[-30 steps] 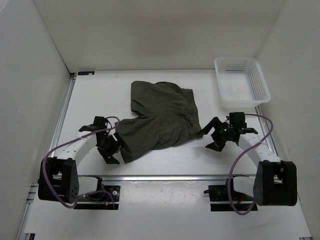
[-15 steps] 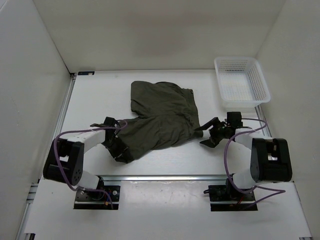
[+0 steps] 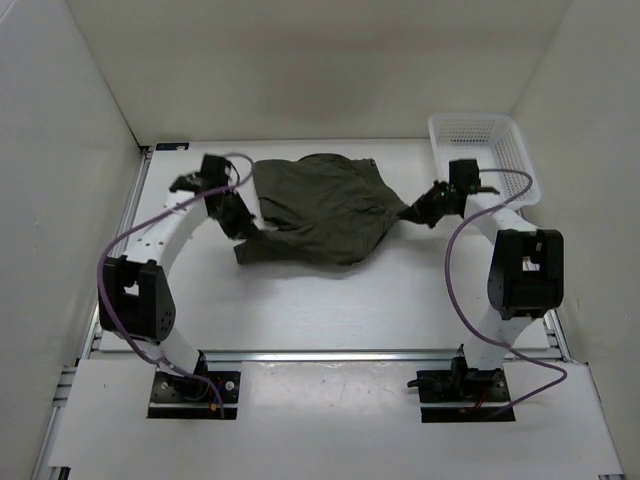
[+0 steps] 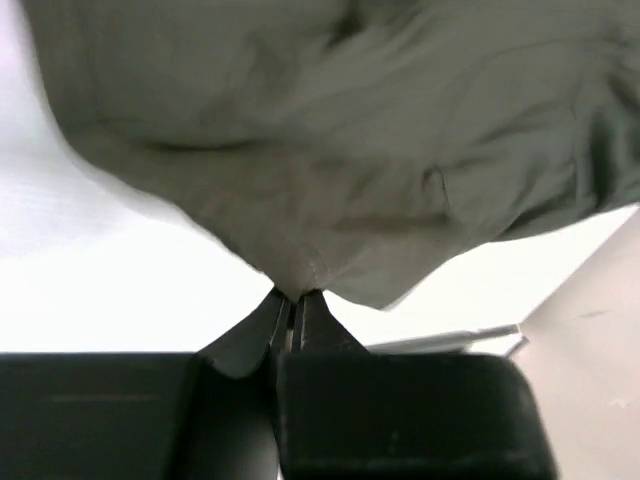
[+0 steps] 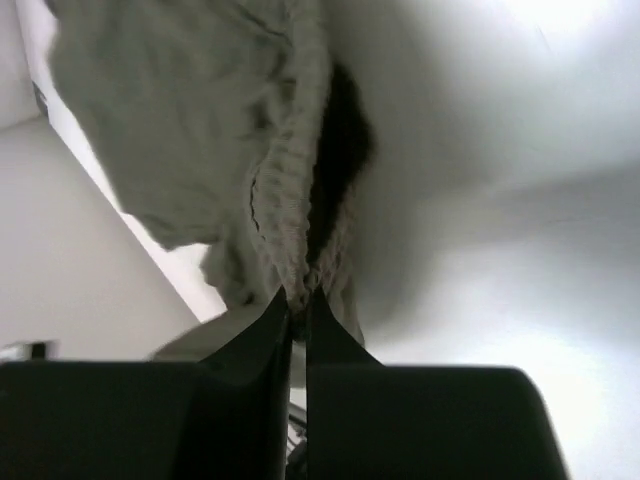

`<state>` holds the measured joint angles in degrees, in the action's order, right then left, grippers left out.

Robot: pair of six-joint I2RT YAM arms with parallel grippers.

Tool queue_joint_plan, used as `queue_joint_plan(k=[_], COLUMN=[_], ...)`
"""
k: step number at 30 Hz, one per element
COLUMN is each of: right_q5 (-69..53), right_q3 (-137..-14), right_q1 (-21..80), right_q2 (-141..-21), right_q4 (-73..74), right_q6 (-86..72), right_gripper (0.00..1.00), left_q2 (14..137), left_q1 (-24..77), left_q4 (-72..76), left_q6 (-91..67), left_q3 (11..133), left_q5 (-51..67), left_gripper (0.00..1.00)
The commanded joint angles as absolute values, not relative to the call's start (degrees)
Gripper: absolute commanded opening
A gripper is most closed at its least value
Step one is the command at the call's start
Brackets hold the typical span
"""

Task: Fold and stack the shorts
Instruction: Flatten the shorts out

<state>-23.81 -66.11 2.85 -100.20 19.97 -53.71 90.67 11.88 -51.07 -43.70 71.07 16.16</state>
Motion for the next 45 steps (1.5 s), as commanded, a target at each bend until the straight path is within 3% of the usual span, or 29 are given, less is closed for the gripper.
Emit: queue_joint_plan(k=[1,4,5,8,11,13,17,18,19,20,21,26,31,33,37,39,45], right_q5=[-21.4,-23.4,-23.4,-24.8,-23.4,-18.8,-10.9,-10.9,-9.8,-9.0,-8.1,-5.8,-4.2,-5.7,-13.9,-17.3,-26.3], right_q3=[-92.8,-113.0,-123.2,-127.4,-119.6,-106.1,-80.4,-71.3,-67.1,-63.4,-57.8,-54.2,-54.2,-53.1,-45.6,-39.1,-22.9], right_q1=[1.7,1.7,1.7,1.7,1.7,1.7,1.7,1.7,1.7,1.7,1.7,1.7,1.1,1.1,1.1,0.6,-2.2], right_q2=[-103.6,-107.7,-109.1,-105.9,-96.5,-87.5,-72.1,-67.3,-65.2,-63.7,-62.4,-58.0,-55.7,-55.0,-52.7,-50.4,-44.7], right_q4=[27.3,35.8,37.4,38.8,38.8,38.8,36.4,36.4,35.6,35.6,35.6,40.2,45.3,47.6,48.7,47.6,38.2], right_q6=[-48.0,-43.6,-42.5,-37.7,-32.4,-29.8,-28.5,-28.5,-28.5,-28.5,-28.5,-29.0,-29.5,-30.2,-36.4,-39.2,-50.1], right_gripper=[0.00,0.00,0.00,0.00,0.00,0.00,0.00,0.00,0.09,0.56,0.68,0.74,0.74,0.75,0.93,0.94,0.94], left_q2=[95.4,102.5,103.0,98.4,90.6,84.9,73.3,71.0,68.8,65.7,64.9,64.9,66.6,67.4,71.0,73.4,80.9], left_q1=[7.3,2.6,1.4,-1.0,-0.5,1.7,4.2,5.2,6.1,6.8,6.8,6.8,6.8,6.8,6.8,6.8,7.9], left_q4=[-62.4,-70.3,-71.6,-65.5,-60.6,-59.9,-58.4,-56.9,-56.3,-56.3,-55.6,-56.7,-58.6,-58.6,-57.0,-53.8,-44.5], left_q6=[-38.4,-37.0,-37.0,-38.0,-38.1,-35.1,-34.5,-34.5,-35.2,-36.4,-36.4,-34.6,-34.1,-34.1,-34.6,-36.5,-38.9], left_q3=[98.0,126.7,131.2,131.5,120.7,114.4,90.1,79.3,74.0,64.6,60.8,56.9,62.0,62.0,56.4,52.6,45.9], left_q5=[12.8,12.3,13.2,16.9,19.4,19.4,19.5,19.5,19.5,18.7,19.7,16.7,12.3,12.3,12.2,14.2,18.3], left_gripper=[0.10,0.10,0.10,0.10,0.10,0.10,0.10,0.18,0.38,0.62,0.82,0.83,0.64,0.61,0.77,0.82,0.82])
